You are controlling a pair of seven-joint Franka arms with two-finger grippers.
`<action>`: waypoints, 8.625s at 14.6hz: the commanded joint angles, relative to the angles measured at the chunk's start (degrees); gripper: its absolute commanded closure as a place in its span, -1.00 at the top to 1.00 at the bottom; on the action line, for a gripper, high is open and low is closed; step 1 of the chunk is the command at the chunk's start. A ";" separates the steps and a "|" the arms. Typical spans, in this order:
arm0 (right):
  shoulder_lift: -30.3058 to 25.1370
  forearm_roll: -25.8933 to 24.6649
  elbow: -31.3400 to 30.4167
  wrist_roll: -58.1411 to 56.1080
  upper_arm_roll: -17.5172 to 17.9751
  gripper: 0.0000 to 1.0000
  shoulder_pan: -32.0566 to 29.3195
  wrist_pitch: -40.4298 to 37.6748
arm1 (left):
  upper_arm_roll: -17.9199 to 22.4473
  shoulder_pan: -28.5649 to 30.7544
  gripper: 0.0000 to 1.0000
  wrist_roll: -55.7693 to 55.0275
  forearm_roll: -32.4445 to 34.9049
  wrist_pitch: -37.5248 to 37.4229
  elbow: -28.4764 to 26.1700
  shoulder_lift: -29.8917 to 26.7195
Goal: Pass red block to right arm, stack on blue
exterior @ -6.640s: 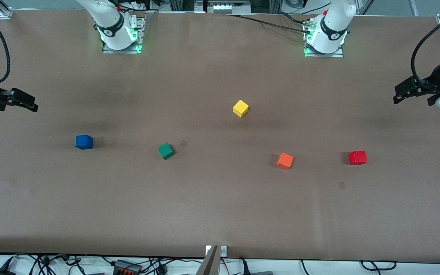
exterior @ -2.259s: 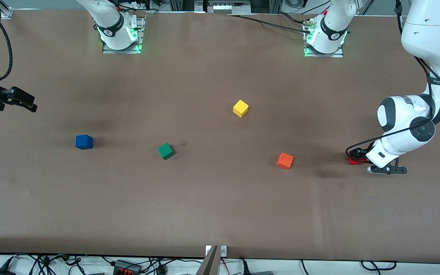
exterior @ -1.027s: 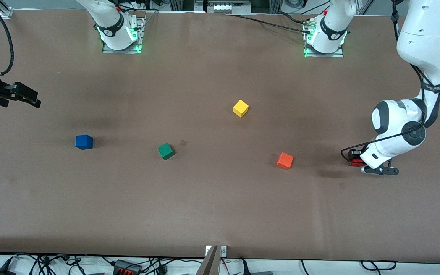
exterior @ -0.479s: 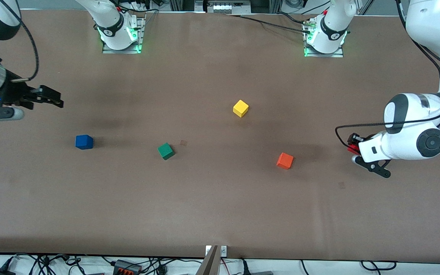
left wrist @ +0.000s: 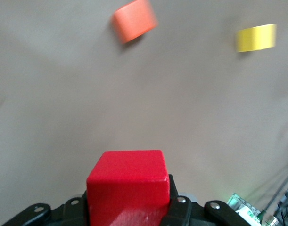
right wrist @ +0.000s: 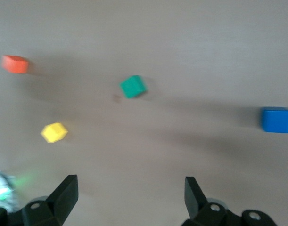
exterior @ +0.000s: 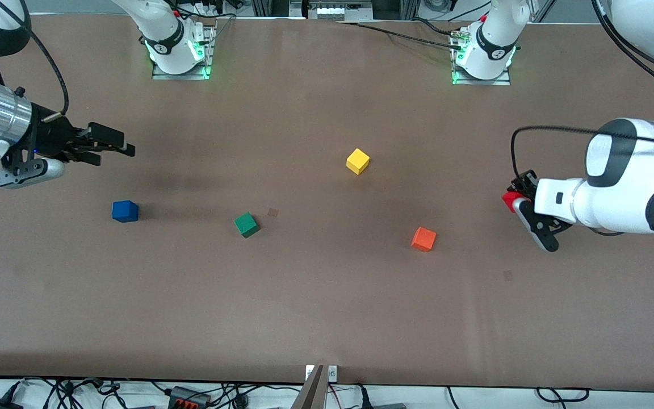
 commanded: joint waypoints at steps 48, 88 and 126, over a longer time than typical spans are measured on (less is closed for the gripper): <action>22.64 65.56 6.74 -4.91 -0.13 1.00 16.59 6.30 | -23.36 -13.14 -0.89 77.52 -102.50 50.23 -6.84 3.54; 23.17 45.37 5.16 -12.82 -0.84 -1.00 9.57 5.34 | -22.83 -7.79 1.00 73.21 -93.92 42.50 -6.93 3.19; 16.23 -26.81 -20.42 -1.22 -7.43 -1.00 0.34 38.39 | 5.64 -7.52 1.00 -41.03 7.80 1.45 -12.03 -27.22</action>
